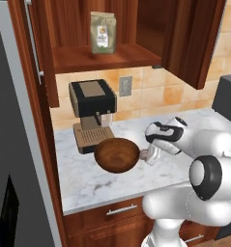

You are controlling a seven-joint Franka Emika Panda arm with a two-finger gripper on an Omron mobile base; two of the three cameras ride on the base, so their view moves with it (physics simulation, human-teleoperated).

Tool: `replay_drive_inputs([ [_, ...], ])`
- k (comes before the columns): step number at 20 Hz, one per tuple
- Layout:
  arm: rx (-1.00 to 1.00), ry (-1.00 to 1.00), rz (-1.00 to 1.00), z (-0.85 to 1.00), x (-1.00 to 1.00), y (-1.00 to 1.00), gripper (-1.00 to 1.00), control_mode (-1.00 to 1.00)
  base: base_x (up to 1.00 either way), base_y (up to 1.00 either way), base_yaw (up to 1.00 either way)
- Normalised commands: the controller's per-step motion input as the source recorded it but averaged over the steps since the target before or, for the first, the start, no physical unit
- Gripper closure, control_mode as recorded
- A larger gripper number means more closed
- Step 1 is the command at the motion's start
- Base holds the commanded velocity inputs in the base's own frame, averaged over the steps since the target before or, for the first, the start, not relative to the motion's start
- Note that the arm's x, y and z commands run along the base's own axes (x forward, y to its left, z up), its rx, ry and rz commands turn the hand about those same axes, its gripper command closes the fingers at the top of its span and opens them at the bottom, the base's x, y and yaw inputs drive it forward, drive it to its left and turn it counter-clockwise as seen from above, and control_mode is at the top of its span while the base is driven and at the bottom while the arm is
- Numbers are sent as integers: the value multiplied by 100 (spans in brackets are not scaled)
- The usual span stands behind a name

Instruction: Pick the egg and butter from the fridge and place them by the bowl for mixing.

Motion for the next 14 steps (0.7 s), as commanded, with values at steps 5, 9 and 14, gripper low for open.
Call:
replay_drive_inputs([
  [5, 0, 0, 18, -15, 24, 1, 100, -100, 0, 0, 0],
  [9, 0, 0, 18, -1, 21, -5, 100, -100, 0, 0, 0],
  [14, 0, 0, 14, -5, 0, -4, -100, -100, 0, 0, 0],
])
